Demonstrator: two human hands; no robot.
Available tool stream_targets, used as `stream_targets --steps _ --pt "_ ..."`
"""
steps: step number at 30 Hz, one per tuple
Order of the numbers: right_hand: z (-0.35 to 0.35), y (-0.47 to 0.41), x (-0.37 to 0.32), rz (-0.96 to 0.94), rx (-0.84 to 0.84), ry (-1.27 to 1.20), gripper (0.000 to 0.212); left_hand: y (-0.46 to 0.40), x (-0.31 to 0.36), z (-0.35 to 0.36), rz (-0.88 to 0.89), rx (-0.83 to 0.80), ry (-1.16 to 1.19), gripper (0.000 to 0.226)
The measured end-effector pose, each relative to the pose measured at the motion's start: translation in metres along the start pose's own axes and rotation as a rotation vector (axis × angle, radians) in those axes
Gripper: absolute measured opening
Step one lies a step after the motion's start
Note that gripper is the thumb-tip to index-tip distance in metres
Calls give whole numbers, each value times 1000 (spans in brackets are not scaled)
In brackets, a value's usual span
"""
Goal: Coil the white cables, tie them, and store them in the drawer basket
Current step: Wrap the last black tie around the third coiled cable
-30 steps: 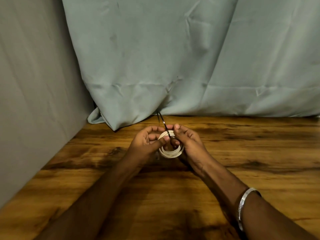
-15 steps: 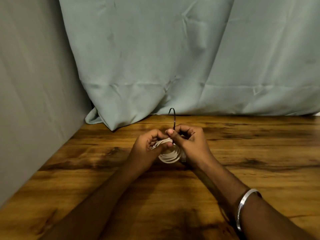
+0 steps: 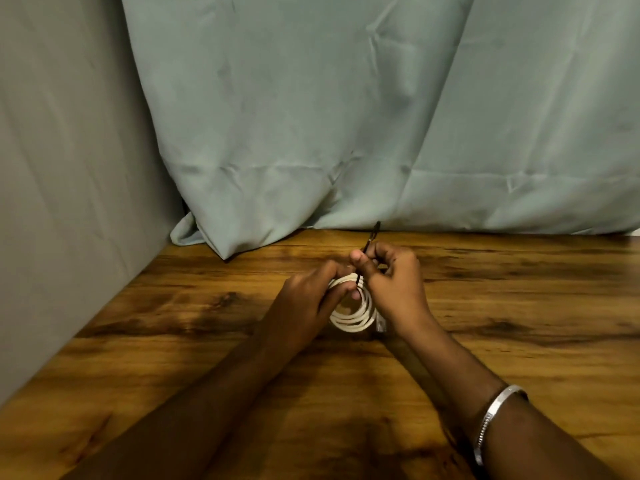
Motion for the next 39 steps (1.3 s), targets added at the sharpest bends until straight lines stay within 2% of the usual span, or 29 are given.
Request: stream_targets --steps 7,11,14,19,24,28,30,34,37,39 --pt "25 8 13 371 -399 -757 20 9 7 -3 46 6 -106 26" --pt "30 17 11 515 -541 -916 20 8 17 -5 114 28 -94 28" --pt "32 22 11 581 -548 -1008 18 6 24 -6 148 26 -63 30" --pt "35 17 16 553 -469 -982 27 4 20 -6 146 22 -73 31" --pt "42 24 14 628 -465 -1017 16 4 17 -4 152 -5 -65 32" --pt "41 25 26 664 -446 -800 13 1 11 1 103 -44 -104 29" --pt "36 21 31 619 -374 -670 15 0 5 5 61 -56 -94 29" --pt "32 14 24 465 -273 -648 34 -4 -12 8 -20 -39 -32 28" --pt "31 10 15 357 -283 -644 22 -6 -28 4 -83 11 -28 28" --pt "32 10 10 295 -316 -528 15 -6 -36 2 -113 39 -40 34"
Point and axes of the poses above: each hand's wrist, its own y-axis away from the middle knuckle, its own z-axis out of the palm, x = y × z, the point moved 7 cm from there along -y, towards the middle knuckle, and after that the axes turned 13 degrees about -x, right-handed, at the moved point
